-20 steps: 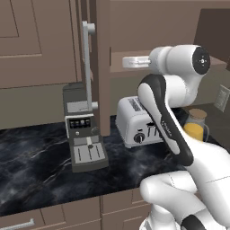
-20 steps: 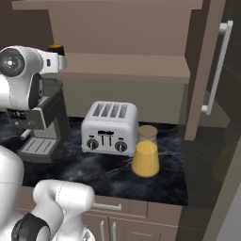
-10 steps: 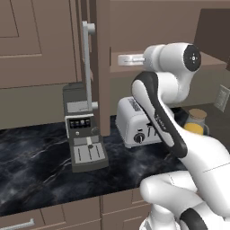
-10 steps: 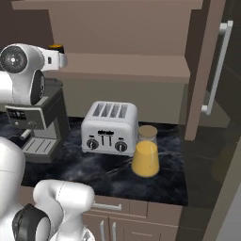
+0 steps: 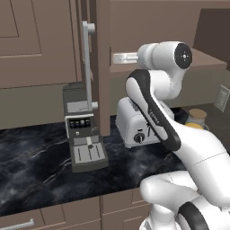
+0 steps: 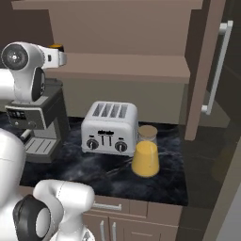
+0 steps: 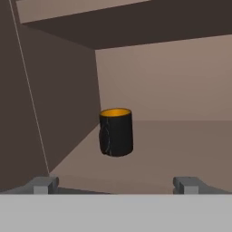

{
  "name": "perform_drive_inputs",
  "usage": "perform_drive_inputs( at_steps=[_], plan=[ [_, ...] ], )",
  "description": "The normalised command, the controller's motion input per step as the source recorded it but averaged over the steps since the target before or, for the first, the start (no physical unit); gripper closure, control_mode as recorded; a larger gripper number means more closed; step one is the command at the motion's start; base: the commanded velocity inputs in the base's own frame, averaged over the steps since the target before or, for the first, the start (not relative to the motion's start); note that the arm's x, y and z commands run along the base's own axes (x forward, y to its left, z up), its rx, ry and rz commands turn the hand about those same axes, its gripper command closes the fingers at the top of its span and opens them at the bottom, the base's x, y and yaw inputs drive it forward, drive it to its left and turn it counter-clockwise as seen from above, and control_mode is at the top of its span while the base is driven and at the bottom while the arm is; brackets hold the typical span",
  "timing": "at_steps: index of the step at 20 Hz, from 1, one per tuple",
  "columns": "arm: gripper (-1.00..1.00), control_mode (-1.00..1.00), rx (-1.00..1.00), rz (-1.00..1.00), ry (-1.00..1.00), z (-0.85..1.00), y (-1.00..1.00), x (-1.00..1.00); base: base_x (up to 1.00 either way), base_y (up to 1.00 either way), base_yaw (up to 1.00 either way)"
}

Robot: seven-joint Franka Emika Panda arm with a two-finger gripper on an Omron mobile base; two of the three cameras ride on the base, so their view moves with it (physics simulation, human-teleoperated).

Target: There is a tray on the dining counter. Grab the cup, mug, and pitcher and place them on the tray. The pitcher may be placed next to the tray if it cannot fit the tray.

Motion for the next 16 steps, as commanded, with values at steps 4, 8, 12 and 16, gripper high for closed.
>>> perform_drive_inputs(
  at_steps=[4, 8, 12, 16],
  plan=[
    [-1.00, -1.00, 0.00, 0.00, 0.00, 0.00, 0.04, 0.12, 0.00, 0.00, 0.00],
    [-1.00, -1.00, 0.00, 0.00, 0.00, 0.00, 0.03, 0.14, 0.00, 0.00, 0.00],
    [-1.00, -1.00, 0.00, 0.00, 0.00, 0.00, 0.02, 0.17, 0.00, 0.00, 0.00],
    [-1.00, -1.00, 0.00, 0.00, 0.00, 0.00, 0.01, 0.15, 0.00, 0.00, 0.00]
  ],
)
